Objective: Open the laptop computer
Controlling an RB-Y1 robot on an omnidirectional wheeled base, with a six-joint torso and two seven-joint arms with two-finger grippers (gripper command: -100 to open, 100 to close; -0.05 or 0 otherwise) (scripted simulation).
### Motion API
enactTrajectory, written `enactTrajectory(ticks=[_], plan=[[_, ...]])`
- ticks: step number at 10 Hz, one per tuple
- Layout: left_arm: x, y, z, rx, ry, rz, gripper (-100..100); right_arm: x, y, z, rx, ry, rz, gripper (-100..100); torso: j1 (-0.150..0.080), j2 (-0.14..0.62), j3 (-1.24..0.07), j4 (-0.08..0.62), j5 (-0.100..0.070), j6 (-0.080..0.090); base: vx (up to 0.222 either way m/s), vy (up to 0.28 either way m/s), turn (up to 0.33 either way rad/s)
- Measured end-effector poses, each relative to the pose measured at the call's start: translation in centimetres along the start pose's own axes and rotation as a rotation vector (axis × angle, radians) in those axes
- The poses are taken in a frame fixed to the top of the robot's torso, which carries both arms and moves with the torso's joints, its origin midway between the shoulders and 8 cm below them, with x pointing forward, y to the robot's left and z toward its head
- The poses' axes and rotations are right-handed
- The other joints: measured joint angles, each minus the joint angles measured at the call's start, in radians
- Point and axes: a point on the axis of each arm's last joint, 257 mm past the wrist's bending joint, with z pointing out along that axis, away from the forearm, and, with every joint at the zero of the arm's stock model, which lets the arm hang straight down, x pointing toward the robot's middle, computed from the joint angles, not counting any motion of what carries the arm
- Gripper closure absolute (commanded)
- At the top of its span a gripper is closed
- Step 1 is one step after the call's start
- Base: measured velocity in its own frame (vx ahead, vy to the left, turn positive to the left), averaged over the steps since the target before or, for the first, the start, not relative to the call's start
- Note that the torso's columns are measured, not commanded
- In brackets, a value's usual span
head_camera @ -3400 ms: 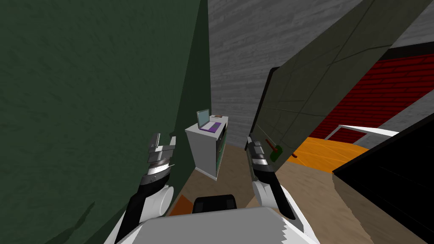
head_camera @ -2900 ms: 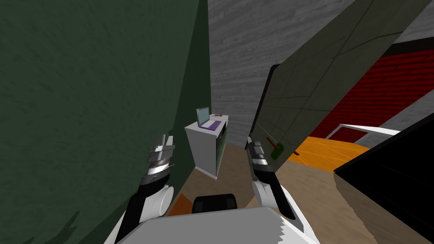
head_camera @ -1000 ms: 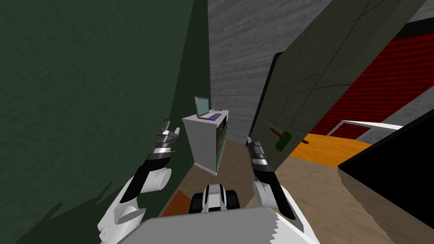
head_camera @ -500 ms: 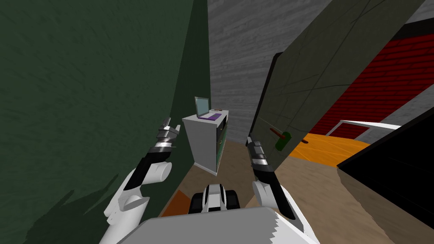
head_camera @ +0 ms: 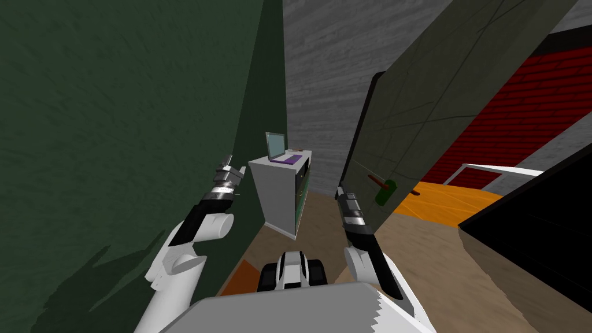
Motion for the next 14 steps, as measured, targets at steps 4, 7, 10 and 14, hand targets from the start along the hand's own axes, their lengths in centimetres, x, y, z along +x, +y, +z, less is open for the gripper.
enactTrajectory(ticks=[4,7,10,14], plan=[[-0.4,-0.2,1.7,-0.031,-0.017,-0.028,-100,0.0,0.0,0.0,0.000,0.000,0.000,0,0.000,0.000,0.000,0.000,0.000,0.000,0.002,0.002,-0.005],[-0.8,-0.5,2.9,-0.051,-0.031,-0.049,-100,0.0,0.0,0.0,0.000,0.000,0.000,0,0.000,0.000,0.000,0.000,0.000,0.000,0.005,0.004,-0.008],[-0.9,-0.6,4.2,-0.072,-0.045,-0.071,-100,0.0,0.0,0.0,0.000,0.000,0.000,0,0.000,0.000,0.000,0.000,0.000,0.000,0.009,0.004,-0.010],[-1.3,-1.7,5.8,-0.091,-0.067,-0.108,-100,0.0,0.0,0.0,0.000,0.000,0.000,0,0.000,0.000,0.000,0.000,0.000,0.000,0.017,0.006,-0.016]])
